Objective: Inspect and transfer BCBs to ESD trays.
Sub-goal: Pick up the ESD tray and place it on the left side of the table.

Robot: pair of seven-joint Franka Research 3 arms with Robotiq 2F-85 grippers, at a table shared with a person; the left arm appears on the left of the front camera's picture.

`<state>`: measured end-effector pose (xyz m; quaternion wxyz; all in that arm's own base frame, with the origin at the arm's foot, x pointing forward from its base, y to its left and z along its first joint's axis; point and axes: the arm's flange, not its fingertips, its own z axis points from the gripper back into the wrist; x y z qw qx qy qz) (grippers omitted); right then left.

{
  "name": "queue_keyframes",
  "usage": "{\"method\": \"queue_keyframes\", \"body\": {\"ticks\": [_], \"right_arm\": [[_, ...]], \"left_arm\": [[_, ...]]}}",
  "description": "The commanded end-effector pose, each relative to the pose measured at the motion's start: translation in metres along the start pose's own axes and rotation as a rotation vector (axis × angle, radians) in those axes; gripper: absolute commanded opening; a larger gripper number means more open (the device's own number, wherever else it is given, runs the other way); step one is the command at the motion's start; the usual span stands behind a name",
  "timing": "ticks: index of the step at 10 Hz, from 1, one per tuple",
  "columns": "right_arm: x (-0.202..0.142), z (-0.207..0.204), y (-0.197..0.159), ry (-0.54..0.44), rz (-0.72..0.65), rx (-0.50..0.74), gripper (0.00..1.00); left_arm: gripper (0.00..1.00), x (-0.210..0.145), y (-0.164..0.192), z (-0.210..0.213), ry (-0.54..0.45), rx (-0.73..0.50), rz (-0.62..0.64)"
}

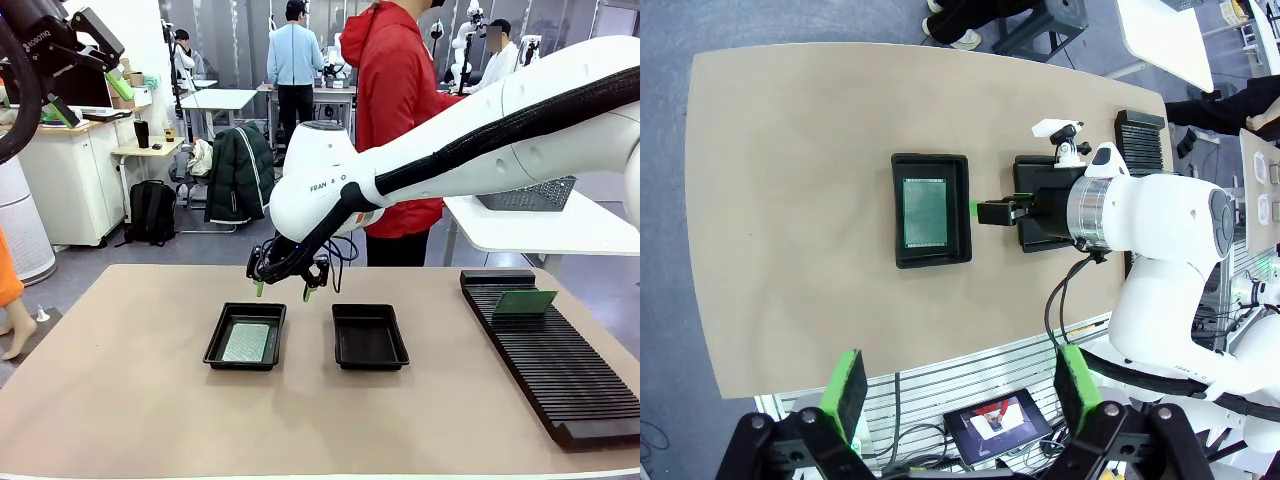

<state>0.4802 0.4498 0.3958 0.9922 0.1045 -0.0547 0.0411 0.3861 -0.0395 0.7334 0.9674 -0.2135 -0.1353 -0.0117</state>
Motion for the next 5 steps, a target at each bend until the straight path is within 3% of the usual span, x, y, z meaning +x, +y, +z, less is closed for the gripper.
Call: {"method": "queue_keyframes", "body": {"ticks": [1,5], "right_arm": [[0.000,0.000,0.000,0.000,0.000,0.000,1.00],[-0.008,0.071,-0.056,-0.029,0.196,0.012,1.00]], "left_arm": [[1.00,0.000,0.002,-0.001,-0.002,-0.006,0.001],[1.00,0.000,0.002,-0.001,-0.002,-0.006,0.001]]}}
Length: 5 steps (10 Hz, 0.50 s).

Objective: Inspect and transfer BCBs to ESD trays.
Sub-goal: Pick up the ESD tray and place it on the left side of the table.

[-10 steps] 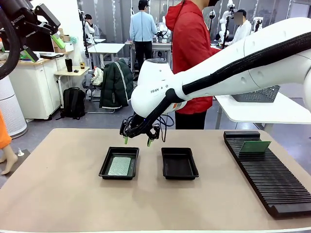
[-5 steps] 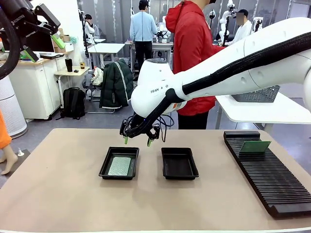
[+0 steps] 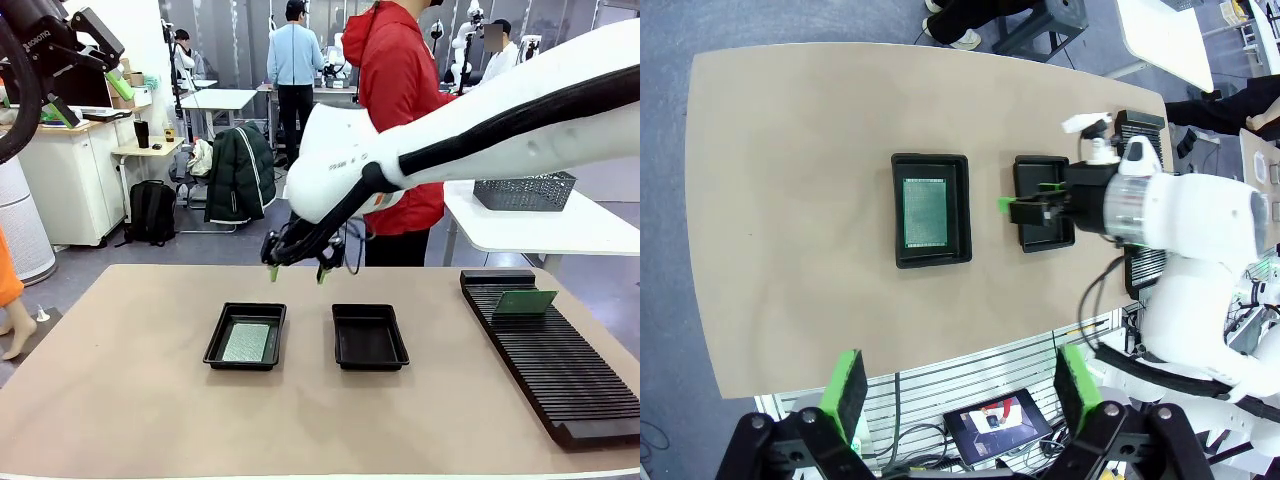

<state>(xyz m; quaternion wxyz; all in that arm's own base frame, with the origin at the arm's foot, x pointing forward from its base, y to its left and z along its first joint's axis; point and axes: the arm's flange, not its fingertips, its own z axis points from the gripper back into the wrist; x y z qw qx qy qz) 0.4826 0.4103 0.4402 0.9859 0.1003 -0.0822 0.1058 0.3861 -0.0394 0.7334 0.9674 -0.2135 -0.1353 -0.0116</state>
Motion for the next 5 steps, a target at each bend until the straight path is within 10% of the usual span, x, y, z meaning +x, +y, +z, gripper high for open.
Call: {"method": "queue_keyframes", "body": {"ticks": [1,5], "right_arm": [[-0.016,0.040,-0.048,0.005,0.101,0.001,1.00],[-0.012,0.133,-0.178,-0.009,0.293,-0.047,1.00]], "left_arm": [[1.00,0.000,0.002,-0.001,-0.002,-0.006,0.001],[1.00,0.000,0.002,-0.001,-0.002,-0.006,0.001]]}}
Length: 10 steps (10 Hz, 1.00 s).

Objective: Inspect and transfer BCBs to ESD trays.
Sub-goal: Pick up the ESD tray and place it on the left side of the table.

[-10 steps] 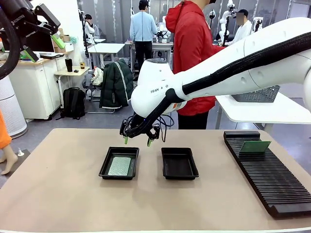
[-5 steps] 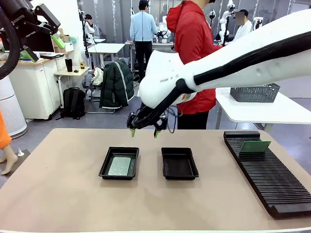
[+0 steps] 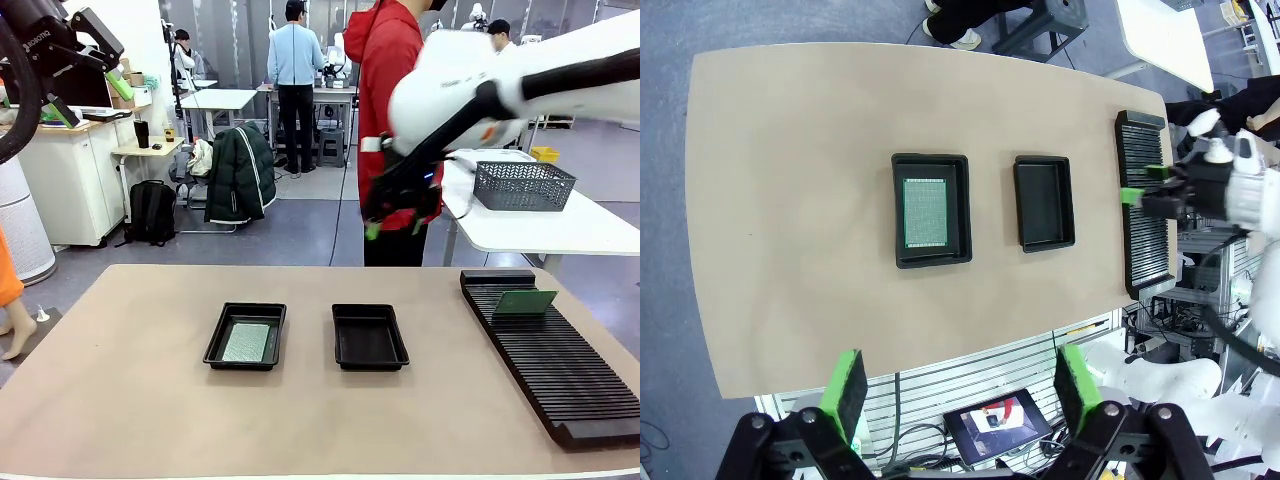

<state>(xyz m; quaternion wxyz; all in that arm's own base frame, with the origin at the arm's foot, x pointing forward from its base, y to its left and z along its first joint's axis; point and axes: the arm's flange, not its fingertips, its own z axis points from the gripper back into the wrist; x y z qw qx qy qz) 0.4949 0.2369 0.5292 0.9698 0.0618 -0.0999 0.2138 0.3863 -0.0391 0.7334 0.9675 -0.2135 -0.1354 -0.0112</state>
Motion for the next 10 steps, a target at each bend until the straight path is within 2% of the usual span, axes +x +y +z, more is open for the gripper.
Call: {"method": "queue_keyframes", "body": {"ticks": [1,3,5,7,9,10], "right_arm": [[-0.021,0.030,-0.056,-0.012,0.143,-0.010,1.00],[-0.035,0.068,-0.124,-0.026,0.307,-0.013,1.00],[-0.042,0.091,-0.166,-0.051,0.368,-0.011,1.00],[-0.051,0.103,-0.181,-0.059,0.507,-0.029,1.00],[-0.059,0.116,-0.190,-0.091,0.692,0.016,1.00],[-0.061,0.121,-0.197,-0.106,0.740,0.031,1.00]], "left_arm": [[1.00,0.000,0.002,-0.001,-0.002,-0.006,0.000],[1.00,0.000,0.002,-0.001,-0.002,-0.006,0.000],[1.00,0.000,0.002,-0.001,-0.002,-0.006,0.000],[1.00,0.000,0.002,-0.001,-0.002,-0.006,0.000],[1.00,0.000,0.002,-0.001,-0.002,-0.006,0.000],[1.00,0.000,0.002,-0.001,-0.002,-0.006,0.000]]}}
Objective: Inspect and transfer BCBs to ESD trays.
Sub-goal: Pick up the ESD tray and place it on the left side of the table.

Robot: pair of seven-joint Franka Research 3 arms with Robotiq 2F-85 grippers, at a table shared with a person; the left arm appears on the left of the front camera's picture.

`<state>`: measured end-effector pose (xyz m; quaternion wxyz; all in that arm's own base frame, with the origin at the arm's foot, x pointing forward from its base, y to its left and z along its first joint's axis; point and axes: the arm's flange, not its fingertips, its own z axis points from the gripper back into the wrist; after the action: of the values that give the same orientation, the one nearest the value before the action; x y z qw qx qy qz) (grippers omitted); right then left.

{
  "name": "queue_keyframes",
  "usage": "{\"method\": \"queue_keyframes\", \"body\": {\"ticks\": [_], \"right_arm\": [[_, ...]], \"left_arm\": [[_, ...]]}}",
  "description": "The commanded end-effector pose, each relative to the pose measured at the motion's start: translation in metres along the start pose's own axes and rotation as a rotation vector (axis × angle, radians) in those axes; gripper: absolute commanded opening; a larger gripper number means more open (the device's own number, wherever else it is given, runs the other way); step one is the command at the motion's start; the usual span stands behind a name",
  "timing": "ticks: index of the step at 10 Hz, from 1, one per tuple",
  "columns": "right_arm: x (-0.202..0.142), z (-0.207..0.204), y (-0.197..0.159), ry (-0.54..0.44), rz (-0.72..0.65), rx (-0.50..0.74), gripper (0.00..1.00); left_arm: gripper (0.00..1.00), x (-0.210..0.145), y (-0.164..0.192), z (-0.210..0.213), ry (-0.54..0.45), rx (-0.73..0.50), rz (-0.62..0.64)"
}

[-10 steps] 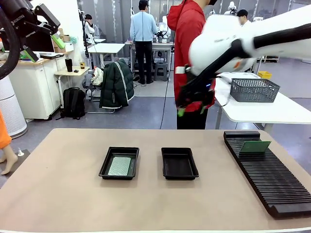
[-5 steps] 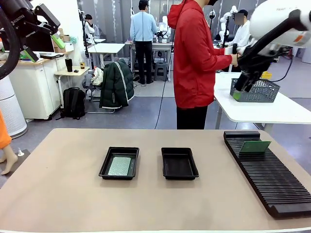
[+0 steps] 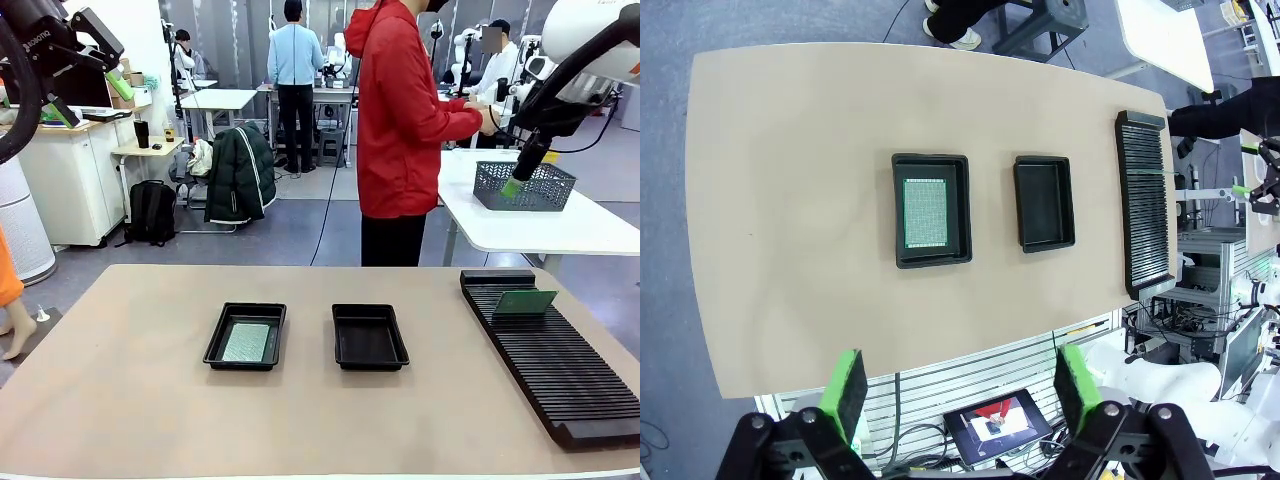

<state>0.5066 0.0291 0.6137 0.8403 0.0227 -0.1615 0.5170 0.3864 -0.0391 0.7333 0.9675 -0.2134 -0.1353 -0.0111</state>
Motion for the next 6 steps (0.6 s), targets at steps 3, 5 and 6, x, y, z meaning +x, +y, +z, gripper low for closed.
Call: {"method": "queue_keyframes", "body": {"ticks": [3,5,6], "right_arm": [[-0.026,0.020,-0.014,-0.034,0.244,0.112,1.00],[-0.039,0.026,-0.014,-0.012,0.392,0.064,1.00],[-0.044,0.028,-0.015,-0.010,0.430,0.048,1.00]], "left_arm": [[1.00,-0.001,0.002,-0.001,-0.002,-0.006,0.000],[1.00,-0.001,0.002,-0.001,-0.002,-0.006,0.000],[1.00,-0.001,0.002,-0.001,-0.002,-0.006,0.000]]}}
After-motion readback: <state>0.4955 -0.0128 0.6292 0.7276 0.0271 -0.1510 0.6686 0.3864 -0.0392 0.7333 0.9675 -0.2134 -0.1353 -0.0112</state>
